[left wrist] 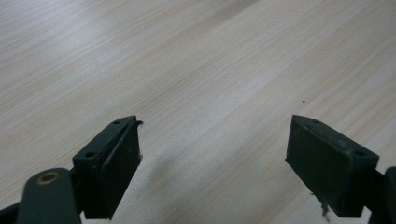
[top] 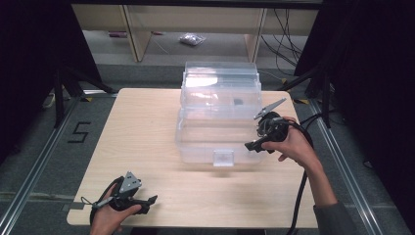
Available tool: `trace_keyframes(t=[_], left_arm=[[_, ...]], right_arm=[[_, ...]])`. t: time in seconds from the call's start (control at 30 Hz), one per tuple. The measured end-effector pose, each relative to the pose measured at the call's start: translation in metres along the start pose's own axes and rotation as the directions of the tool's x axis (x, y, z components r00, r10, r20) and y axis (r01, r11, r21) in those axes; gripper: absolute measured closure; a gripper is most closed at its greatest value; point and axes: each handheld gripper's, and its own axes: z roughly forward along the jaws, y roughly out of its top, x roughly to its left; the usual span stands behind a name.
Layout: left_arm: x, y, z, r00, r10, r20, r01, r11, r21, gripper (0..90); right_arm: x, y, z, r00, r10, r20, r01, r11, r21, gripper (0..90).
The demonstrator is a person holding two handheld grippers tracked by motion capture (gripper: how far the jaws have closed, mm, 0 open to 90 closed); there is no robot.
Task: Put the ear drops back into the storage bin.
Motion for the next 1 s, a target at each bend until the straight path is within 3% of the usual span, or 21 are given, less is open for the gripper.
trace_keyframes(t=[0.1,0.2,0.37,0.43,0.5,0.57,0.6,0.67,0.77,0.83,0.87,1.0], left_arm=[[-0.001,0.0,0.001,0.9999,-0.013,0.001,0.013,0.9998,-0.014,17.0],[0.0,0.0,0.0,1.0,0.004,-0.008,-0.004,1.0,-0.003,17.0],[0.0,0.0,0.0,1.0,0.002,-0.002,-0.002,1.0,-0.002,17.0],[-0.001,0.0,0.001,0.9999,-0.016,-0.001,0.016,0.9997,-0.019,17.0],[-0.002,0.0,0.001,0.9997,-0.024,0.001,0.024,0.9993,-0.027,17.0],[-0.001,0.001,0.001,0.9999,-0.017,-0.003,0.017,0.9997,-0.02,17.0],[-0.001,0.001,0.001,0.9998,-0.019,0.0,0.019,0.9995,-0.025,17.0],[-0.001,0.001,0.001,0.9998,-0.018,0.004,0.018,0.9996,-0.02,17.0],[-0.002,0.001,0.001,0.9997,-0.026,0.004,0.026,0.9992,-0.029,17.0],[-0.002,0.001,0.002,0.9997,-0.025,0.004,0.025,0.9992,-0.03,17.0],[-0.002,0.001,0.001,0.9996,-0.027,0.004,0.027,0.9992,-0.028,17.0],[-0.001,0.001,0.001,0.9998,-0.018,0.004,0.018,0.9996,-0.02,17.0]], right_arm=[[0.003,-0.003,-0.002,1.0,0.007,0.002,-0.007,1.0,-0.006,25.6],[0.005,-0.007,-0.006,0.9999,-0.013,0.009,0.013,0.999,-0.036,25.6],[0.012,-0.013,-0.009,1.0,-0.003,0.003,0.003,0.999,-0.052,25.6],[0.014,-0.016,-0.009,1.0,0.003,0.005,-0.003,0.998,-0.055,25.6],[0.014,-0.022,-0.007,0.9991,-0.041,0.007,0.041,0.996,-0.075,25.6],[0.014,-0.022,-0.007,0.9989,-0.047,0.003,0.047,0.996,-0.076,25.7],[0.018,-0.023,-0.008,1.0,-0.002,-0.003,0.001,0.998,-0.064,25.6],[0.02,-0.025,-0.008,1.0,0.006,-0.006,-0.007,0.998,-0.068,25.6],[0.019,-0.028,-0.006,0.9997,-0.024,-0.004,0.023,0.995,-0.093,25.2],[0.02,-0.029,-0.007,0.9997,-0.02,-0.012,0.019,0.997,-0.079,24.9],[0.024,-0.031,-0.007,0.9994,0.02,-0.026,-0.022,0.996,-0.082,24.6],[0.025,-0.035,-0.007,0.9995,0.005,-0.03,-0.008,0.997,-0.081,23.5]])
